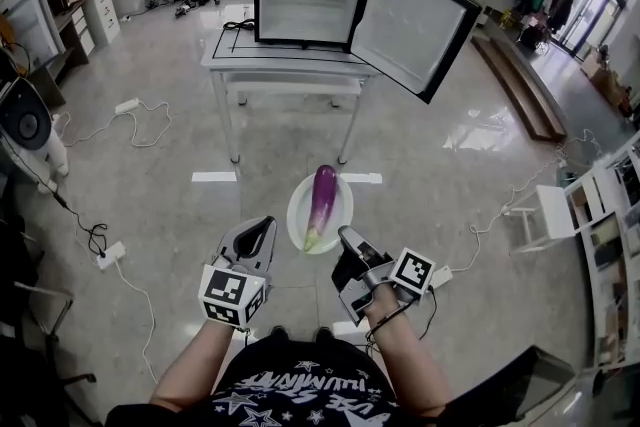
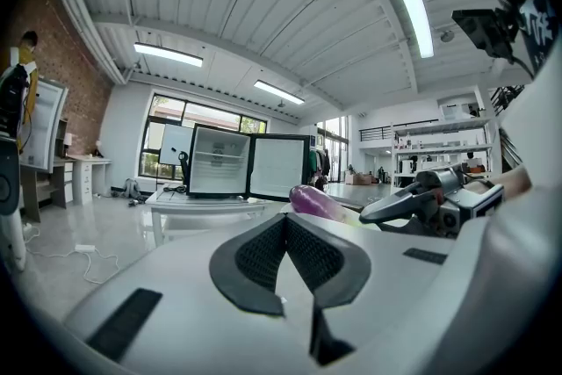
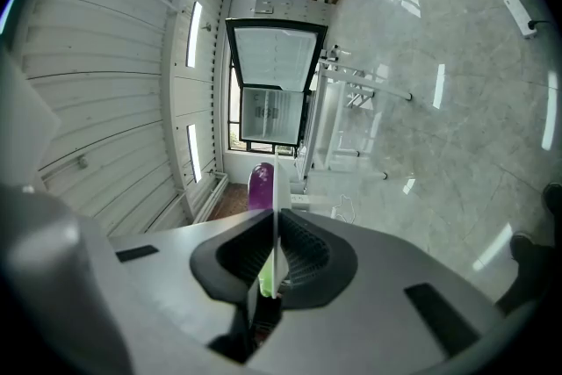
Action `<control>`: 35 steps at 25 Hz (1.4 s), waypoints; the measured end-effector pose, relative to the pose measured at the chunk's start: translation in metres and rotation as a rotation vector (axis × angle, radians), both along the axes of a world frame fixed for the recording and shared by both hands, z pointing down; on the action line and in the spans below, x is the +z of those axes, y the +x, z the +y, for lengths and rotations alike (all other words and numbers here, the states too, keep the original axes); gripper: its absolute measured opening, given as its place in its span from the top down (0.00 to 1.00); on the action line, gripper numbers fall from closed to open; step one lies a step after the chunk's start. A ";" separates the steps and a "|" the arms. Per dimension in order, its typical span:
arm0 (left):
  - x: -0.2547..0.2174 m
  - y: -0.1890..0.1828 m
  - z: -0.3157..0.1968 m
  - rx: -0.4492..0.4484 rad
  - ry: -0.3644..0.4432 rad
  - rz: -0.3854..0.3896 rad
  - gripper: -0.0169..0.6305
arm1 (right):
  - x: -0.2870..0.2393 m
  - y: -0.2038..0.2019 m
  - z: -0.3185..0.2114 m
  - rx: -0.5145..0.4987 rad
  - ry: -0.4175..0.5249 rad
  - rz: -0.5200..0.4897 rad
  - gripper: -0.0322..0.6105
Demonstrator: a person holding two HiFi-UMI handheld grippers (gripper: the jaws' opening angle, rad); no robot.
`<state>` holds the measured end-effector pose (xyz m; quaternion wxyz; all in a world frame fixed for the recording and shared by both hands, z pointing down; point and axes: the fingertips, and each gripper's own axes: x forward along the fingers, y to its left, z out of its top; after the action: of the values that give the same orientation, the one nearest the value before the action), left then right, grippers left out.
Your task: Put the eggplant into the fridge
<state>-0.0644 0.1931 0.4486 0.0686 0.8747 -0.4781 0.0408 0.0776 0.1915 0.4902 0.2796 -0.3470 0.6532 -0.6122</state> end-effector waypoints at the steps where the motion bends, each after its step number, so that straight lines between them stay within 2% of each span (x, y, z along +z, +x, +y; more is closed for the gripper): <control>1: 0.000 -0.003 0.000 0.002 0.000 0.002 0.96 | 0.000 -0.002 -0.001 0.003 0.000 0.001 0.91; 10: 0.007 -0.024 -0.002 0.012 0.001 0.001 0.96 | 0.008 -0.007 -0.004 0.040 -0.025 0.013 0.91; 18: 0.011 -0.019 -0.026 -0.004 -0.004 0.002 0.96 | 0.014 -0.011 -0.031 0.007 -0.022 -0.011 0.91; 25: 0.011 -0.019 -0.076 -0.058 0.009 0.000 0.96 | 0.015 -0.009 -0.089 -0.038 -0.006 -0.030 0.91; 35: 0.016 0.002 -0.174 -0.094 -0.020 -0.005 0.96 | 0.019 0.009 -0.192 -0.072 -0.020 -0.053 0.91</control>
<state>-0.0624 0.0187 0.4646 0.0781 0.8505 -0.5183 0.0443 0.0866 -0.0008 0.5087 0.2709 -0.3098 0.6515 -0.6374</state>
